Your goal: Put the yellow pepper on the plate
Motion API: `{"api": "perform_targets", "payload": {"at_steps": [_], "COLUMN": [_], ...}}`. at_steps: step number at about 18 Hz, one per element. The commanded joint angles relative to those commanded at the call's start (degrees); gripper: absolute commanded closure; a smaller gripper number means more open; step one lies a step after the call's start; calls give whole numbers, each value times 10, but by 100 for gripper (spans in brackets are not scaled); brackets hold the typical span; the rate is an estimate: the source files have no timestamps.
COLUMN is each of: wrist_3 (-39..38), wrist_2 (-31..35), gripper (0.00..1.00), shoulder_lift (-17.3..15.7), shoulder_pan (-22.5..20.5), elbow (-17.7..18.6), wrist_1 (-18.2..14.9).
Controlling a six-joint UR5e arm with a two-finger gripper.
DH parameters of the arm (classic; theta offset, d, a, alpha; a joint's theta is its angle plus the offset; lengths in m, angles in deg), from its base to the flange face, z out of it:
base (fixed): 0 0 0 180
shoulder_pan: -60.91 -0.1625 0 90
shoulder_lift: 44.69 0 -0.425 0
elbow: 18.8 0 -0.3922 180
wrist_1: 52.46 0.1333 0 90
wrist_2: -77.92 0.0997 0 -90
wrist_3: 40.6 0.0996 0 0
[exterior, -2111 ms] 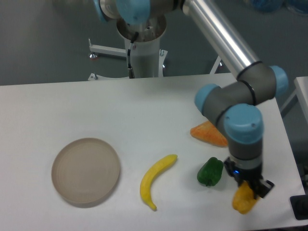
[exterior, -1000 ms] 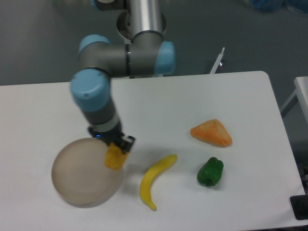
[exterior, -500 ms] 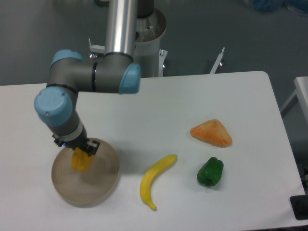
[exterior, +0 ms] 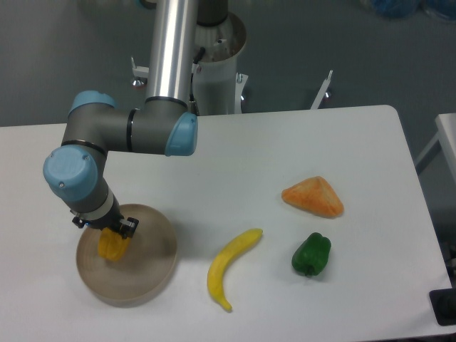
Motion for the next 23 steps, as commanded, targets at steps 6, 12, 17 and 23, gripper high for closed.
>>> {"api": "perform_targets", "payload": {"at_steps": [6, 12, 17, 23], "wrist_3": [5, 22, 155, 329], "wrist_2": [4, 34, 58, 76], "gripper": [0, 0, 0, 0], "shoulder_lift": [-3, -27, -45, -43], "shoulder_pan": [-1, -31, -96, -172], "elbow": [-4, -13, -14, -25], "wrist_1": [2, 4, 0, 2]}}
